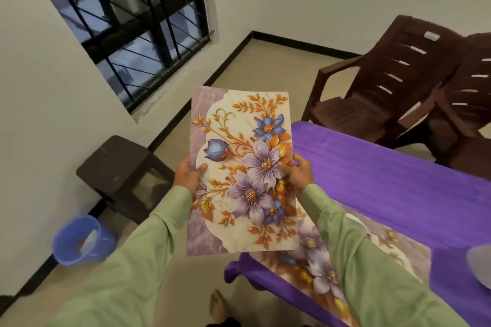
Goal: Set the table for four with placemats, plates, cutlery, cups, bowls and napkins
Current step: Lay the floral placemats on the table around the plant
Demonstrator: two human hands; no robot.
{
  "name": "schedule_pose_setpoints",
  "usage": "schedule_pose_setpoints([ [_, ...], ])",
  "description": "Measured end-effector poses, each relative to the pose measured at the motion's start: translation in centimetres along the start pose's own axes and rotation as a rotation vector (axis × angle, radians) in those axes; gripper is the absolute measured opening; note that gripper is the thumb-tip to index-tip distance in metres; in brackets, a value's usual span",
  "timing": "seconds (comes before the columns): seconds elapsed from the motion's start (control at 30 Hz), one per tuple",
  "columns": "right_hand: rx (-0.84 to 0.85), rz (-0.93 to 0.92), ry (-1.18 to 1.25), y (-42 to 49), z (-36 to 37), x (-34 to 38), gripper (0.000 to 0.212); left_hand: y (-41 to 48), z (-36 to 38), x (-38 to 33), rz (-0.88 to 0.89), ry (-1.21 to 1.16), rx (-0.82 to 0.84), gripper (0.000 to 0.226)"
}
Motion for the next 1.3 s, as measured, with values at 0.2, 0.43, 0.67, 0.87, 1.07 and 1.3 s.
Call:
schedule_pose_setpoints([
  [0.2,-0.043,-0.058,0.0,2.7,8.8,3.7,0.019,6.8,-7.1,-4.2,0.018,0.005,0.029,0.029],
  [0.43,-0.129,-0.043,0.11,6.4,14.0,7.8,0.019,14.9,-8.4,-7.6,0.052,0.023,0.086,0.027],
  [0.67,-0.22,-0.013,0.201,13.5,17.4,9.9,0.017,24.2,-6.9,-11.3,0.079,0.069,0.181,0.025],
  [0.87,-0.31,-0.006,0.282,18.0,17.0,12.2,0.023,31.6,-2.6,-14.7,0.064,0.146,0.278,0.028],
  [1.07,-0.493,-0.012,0.309,21.9,12.2,12.6,0.025,37.1,7.0,-17.2,0.091,0.215,0.478,0.031],
  [1.3,-0.756,0.028,0.351,25.7,4.9,11.8,0.019,42.4,22.0,-17.7,0.095,0.275,0.761,0.027],
])
Point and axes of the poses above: each hand's wrist, its own y-axis towards the middle knuckle, its own z-axis out of the palm, x = y × z, the point moved 3 cm from there along y, towards the middle knuckle, and after that the axes turned 10 degrees about -y, right-handed, at the moved point
